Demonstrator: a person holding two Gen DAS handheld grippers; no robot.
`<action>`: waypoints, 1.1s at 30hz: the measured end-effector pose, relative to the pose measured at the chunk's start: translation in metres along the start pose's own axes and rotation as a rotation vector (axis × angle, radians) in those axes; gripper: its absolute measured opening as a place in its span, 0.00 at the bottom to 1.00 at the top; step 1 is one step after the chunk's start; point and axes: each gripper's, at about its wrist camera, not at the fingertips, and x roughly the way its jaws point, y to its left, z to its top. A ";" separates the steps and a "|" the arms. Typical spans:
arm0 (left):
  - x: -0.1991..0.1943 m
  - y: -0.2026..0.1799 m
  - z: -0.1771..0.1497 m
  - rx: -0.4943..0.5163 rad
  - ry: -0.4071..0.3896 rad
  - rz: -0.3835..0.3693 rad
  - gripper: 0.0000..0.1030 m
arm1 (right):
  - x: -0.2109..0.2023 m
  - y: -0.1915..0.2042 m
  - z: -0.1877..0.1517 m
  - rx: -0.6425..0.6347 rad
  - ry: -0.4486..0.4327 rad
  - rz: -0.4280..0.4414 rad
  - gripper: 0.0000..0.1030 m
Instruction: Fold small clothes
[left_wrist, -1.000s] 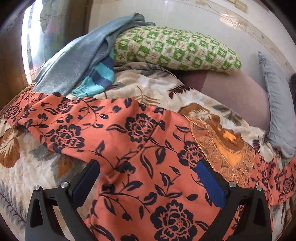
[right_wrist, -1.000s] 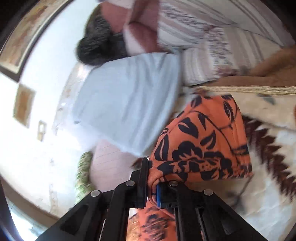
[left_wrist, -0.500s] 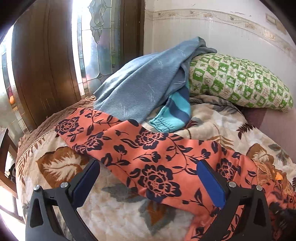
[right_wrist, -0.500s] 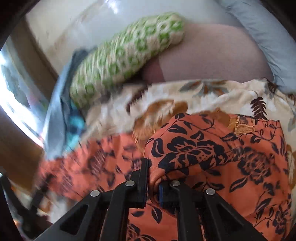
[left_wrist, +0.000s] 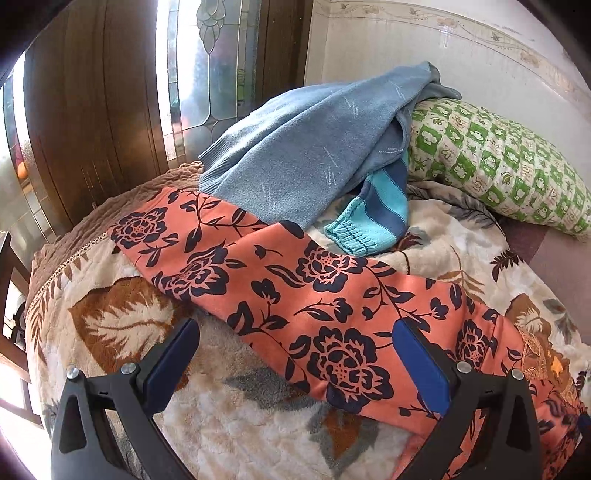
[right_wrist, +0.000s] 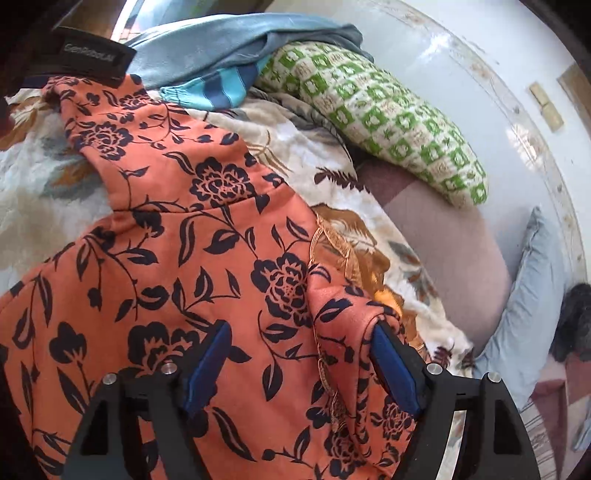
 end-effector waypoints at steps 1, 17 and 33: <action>0.002 0.002 0.001 -0.004 0.009 0.000 1.00 | -0.002 0.003 0.009 -0.023 -0.014 -0.024 0.78; 0.014 0.056 0.018 -0.045 0.005 0.100 1.00 | 0.043 -0.170 -0.059 1.027 0.083 0.369 0.78; 0.019 0.055 0.019 -0.018 0.024 0.120 1.00 | 0.065 -0.144 0.010 1.342 -0.075 1.120 0.78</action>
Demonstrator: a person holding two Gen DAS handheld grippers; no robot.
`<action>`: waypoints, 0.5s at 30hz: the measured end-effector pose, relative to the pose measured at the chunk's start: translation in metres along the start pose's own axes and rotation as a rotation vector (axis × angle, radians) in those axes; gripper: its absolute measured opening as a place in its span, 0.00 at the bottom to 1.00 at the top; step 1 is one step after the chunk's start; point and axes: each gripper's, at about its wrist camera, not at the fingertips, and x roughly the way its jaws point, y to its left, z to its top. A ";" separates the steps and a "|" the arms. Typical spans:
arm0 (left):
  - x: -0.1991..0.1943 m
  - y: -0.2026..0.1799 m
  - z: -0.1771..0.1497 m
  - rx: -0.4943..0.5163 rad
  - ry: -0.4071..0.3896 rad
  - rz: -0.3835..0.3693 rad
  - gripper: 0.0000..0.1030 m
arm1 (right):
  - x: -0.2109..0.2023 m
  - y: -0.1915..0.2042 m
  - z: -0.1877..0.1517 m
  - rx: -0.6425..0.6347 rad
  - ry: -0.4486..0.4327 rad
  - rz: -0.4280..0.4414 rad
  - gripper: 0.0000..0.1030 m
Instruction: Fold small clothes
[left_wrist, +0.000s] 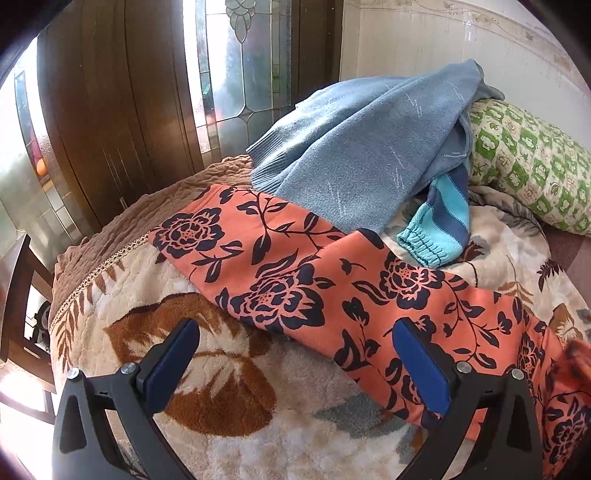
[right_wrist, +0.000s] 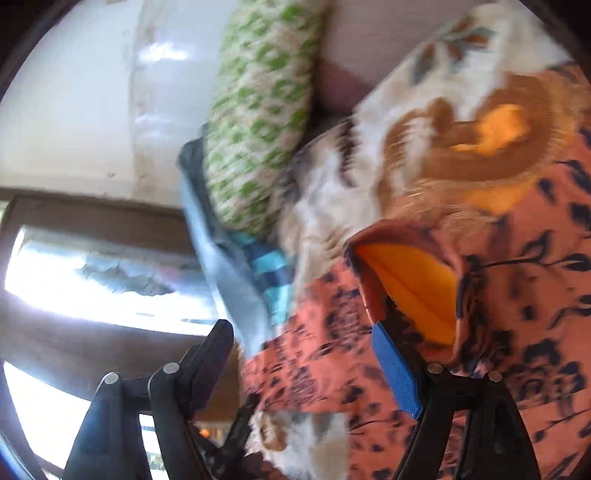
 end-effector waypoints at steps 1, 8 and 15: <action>0.001 0.003 0.000 -0.002 0.002 0.009 1.00 | 0.005 0.021 -0.006 -0.076 0.016 -0.027 0.78; 0.013 0.040 0.007 -0.096 0.042 0.038 1.00 | -0.001 0.000 -0.018 -0.126 -0.019 -0.321 0.78; 0.030 0.100 0.008 -0.250 0.095 0.087 1.00 | 0.075 -0.061 -0.058 -0.111 0.135 -0.478 0.44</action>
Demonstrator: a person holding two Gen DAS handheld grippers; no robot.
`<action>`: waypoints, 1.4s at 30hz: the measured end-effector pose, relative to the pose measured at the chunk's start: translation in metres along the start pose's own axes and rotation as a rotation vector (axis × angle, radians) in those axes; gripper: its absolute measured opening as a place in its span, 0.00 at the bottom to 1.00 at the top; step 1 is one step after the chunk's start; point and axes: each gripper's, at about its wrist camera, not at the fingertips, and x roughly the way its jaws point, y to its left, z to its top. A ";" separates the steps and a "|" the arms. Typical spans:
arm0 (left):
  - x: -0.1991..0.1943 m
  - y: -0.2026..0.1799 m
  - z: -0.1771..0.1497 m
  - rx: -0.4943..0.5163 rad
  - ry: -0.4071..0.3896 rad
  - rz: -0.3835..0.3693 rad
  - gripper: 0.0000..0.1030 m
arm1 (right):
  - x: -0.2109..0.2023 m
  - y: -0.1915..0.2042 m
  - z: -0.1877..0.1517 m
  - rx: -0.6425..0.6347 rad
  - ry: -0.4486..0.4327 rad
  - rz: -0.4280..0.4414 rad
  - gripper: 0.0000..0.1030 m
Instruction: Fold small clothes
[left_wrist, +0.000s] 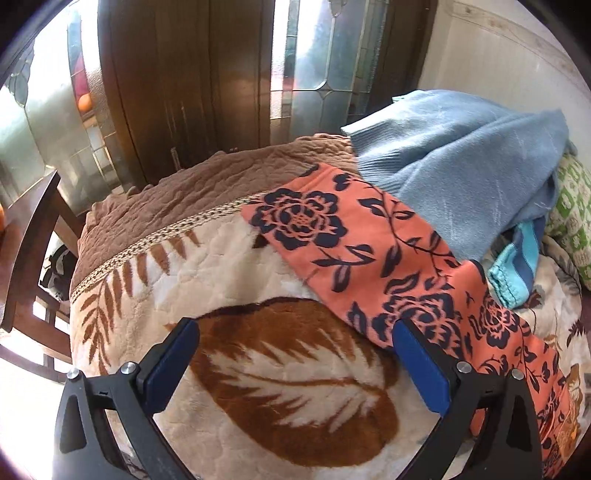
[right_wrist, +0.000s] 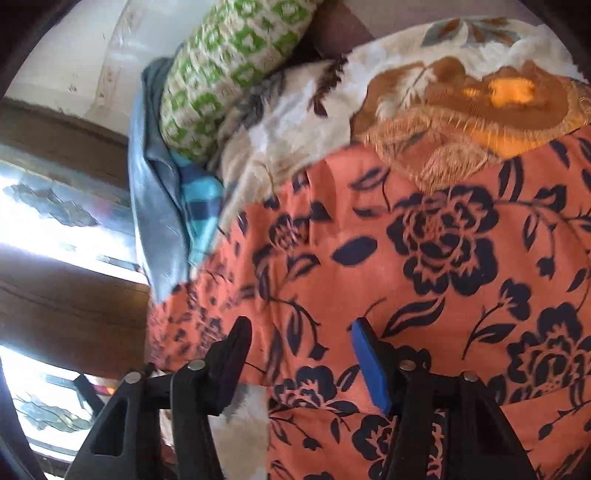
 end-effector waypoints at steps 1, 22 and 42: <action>0.003 0.010 0.002 -0.025 0.003 -0.001 1.00 | -0.003 0.008 -0.004 -0.057 -0.046 -0.047 0.37; 0.031 0.091 0.020 -0.492 0.090 -0.390 1.00 | -0.069 -0.032 -0.094 -0.382 -0.157 0.024 0.37; 0.067 0.034 0.042 -0.358 0.139 -0.528 0.55 | -0.062 -0.070 -0.089 -0.235 -0.165 0.273 0.37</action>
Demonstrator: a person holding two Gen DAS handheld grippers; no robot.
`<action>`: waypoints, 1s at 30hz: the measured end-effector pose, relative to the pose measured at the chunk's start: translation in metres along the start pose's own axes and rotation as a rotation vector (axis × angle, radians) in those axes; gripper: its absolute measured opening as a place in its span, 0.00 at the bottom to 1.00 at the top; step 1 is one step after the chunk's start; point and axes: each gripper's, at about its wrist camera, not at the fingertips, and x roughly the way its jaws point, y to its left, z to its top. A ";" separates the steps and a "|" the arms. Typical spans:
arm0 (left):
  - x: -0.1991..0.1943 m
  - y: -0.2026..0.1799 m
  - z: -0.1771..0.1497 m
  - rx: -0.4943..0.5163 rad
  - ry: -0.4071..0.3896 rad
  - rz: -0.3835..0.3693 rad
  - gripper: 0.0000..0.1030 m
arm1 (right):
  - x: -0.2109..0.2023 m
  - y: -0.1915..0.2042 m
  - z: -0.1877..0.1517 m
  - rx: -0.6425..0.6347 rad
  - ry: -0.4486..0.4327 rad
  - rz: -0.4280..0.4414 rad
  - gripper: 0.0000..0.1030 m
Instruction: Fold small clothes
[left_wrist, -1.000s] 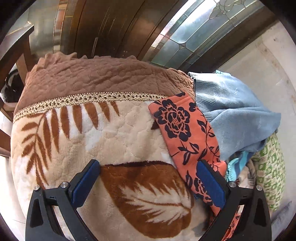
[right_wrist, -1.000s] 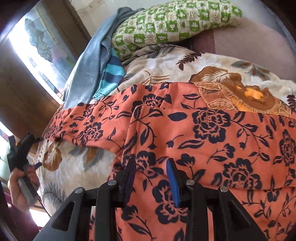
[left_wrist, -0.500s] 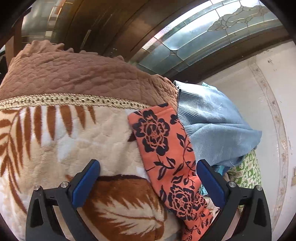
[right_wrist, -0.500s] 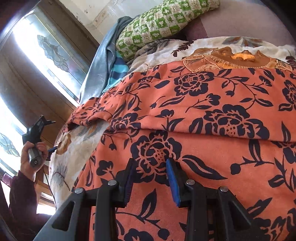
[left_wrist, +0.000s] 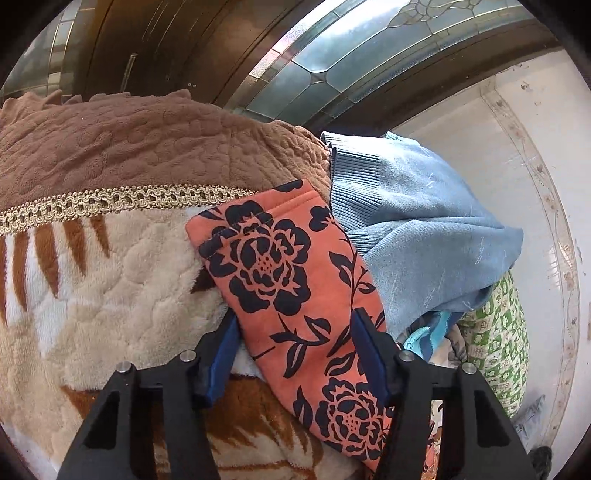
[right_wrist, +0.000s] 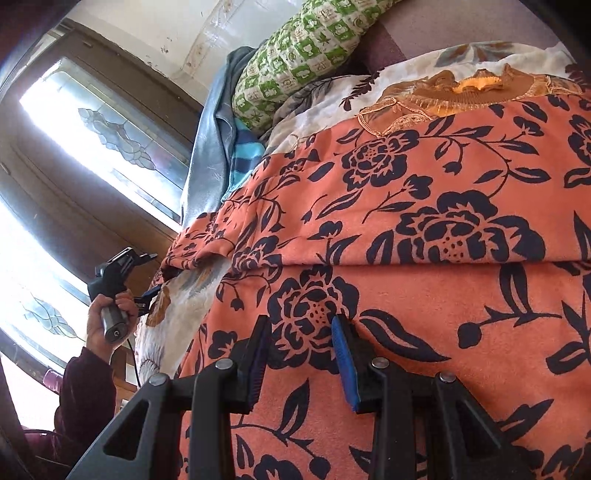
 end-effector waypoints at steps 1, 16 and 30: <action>0.002 0.002 0.001 -0.001 -0.006 -0.003 0.50 | 0.000 -0.001 0.000 0.001 0.000 0.002 0.37; 0.002 -0.023 -0.008 0.064 -0.053 -0.114 0.05 | 0.001 0.000 0.000 0.006 0.000 -0.010 0.37; -0.077 -0.148 -0.078 0.425 -0.167 -0.333 0.04 | -0.077 0.035 0.041 -0.072 -0.139 -0.161 0.37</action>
